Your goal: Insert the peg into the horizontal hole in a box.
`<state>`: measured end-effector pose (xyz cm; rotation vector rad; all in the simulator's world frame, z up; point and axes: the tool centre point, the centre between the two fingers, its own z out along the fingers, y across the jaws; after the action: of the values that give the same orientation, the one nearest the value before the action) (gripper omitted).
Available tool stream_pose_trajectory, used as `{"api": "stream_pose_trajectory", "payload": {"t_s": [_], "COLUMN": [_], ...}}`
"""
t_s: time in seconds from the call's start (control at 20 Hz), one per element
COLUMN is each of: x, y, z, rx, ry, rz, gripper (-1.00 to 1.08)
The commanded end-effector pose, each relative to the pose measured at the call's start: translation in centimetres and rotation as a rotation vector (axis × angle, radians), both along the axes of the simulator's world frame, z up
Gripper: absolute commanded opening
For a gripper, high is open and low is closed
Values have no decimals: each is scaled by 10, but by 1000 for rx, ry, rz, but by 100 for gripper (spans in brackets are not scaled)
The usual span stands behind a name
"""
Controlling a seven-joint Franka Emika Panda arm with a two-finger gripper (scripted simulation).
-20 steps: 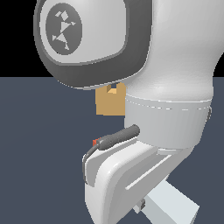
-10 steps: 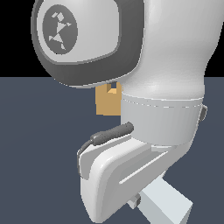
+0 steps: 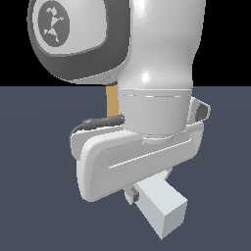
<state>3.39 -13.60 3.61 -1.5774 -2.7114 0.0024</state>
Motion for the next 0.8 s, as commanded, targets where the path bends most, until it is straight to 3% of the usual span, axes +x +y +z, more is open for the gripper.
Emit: {"api": "stream_pose_trajectory", "payload": {"t_s": [0.0,0.75], "x": [-6,-45], "y": [12,101], "z": [8,51], "rx": [-1,-1], "ry": [-4,-4], "rz": [-37,-304], "gripper": [-100,-100]}}
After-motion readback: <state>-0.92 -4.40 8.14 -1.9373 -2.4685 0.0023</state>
